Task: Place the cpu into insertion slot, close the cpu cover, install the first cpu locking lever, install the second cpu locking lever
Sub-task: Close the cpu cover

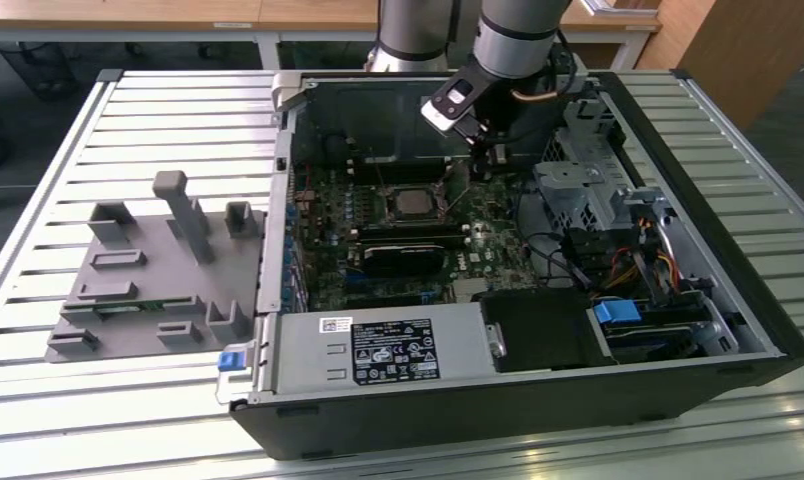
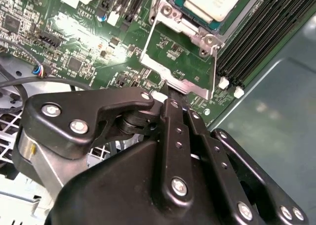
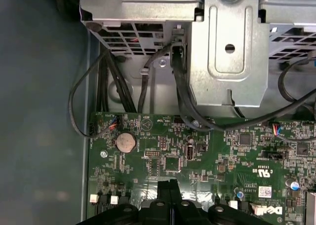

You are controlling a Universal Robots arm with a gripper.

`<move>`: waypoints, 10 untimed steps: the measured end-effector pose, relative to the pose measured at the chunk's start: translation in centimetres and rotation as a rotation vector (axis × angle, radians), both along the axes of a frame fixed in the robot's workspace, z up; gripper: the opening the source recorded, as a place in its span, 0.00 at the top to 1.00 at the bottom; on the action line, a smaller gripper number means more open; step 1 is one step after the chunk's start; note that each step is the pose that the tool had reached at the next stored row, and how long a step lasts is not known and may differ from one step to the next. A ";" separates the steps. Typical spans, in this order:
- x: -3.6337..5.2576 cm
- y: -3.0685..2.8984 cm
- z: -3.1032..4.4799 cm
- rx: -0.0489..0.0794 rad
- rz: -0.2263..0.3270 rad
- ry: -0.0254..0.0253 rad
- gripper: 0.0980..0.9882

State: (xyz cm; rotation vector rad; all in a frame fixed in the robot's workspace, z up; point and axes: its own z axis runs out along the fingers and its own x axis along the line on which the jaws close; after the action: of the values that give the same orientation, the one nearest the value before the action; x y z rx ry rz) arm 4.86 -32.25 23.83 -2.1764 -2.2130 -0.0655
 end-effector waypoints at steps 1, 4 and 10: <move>-0.11 0.00 0.00 0.000 0.000 -0.0001 0.99; -0.41 0.00 0.00 0.000 0.000 0.0000 0.99; -1.00 0.00 0.00 0.000 0.000 0.0000 0.99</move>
State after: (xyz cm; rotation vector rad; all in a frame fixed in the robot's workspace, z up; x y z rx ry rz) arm 3.86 -32.24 23.82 -2.1764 -2.2129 -0.0656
